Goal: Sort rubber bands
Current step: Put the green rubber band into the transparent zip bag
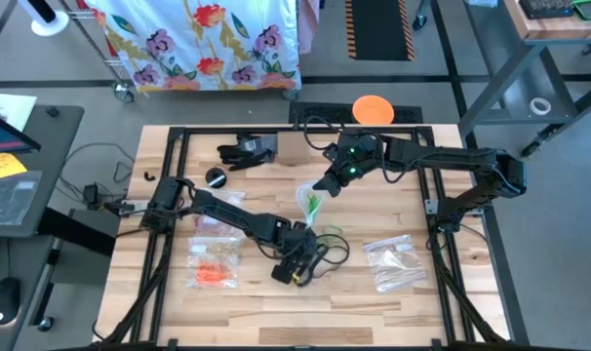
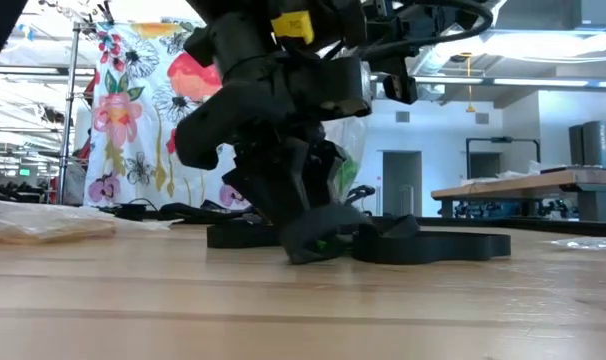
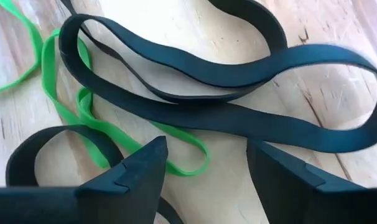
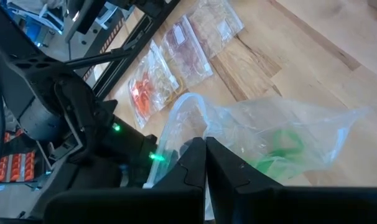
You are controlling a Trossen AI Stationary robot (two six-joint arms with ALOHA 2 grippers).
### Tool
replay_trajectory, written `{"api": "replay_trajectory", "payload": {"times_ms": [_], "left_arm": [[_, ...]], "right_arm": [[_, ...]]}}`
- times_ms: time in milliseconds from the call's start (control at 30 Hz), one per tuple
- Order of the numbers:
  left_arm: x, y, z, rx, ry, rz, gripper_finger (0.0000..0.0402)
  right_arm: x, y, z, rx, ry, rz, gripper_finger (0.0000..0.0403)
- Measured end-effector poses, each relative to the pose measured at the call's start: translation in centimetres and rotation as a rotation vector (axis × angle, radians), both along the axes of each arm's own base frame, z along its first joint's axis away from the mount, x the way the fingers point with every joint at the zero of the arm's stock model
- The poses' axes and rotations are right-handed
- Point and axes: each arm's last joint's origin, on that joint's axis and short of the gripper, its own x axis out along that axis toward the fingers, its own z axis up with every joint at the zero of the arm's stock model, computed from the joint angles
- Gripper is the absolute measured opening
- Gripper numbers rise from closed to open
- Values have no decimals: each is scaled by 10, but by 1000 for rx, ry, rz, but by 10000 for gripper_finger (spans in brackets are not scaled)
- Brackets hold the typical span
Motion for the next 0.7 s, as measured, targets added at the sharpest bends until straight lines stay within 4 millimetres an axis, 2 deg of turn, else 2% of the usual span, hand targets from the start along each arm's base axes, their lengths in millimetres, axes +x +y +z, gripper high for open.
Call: {"api": "replay_trajectory", "payload": {"times_ms": [100,200,300,467,700], "left_arm": [[2,0,1,-20,-7,-9,205],[4,0,1,-16,-33,-23,174],[4,0,2,-27,-34,-1,124],[5,2,9,-25,43,38,16],[2,-3,34,91,151,195,2]], "right_arm": [[0,0,0,0,0,0,0],[0,0,0,0,0,0,0],[0,0,0,-1,0,1,0],[0,0,0,-1,0,1,0],[0,0,0,-3,-1,2,0]]}}
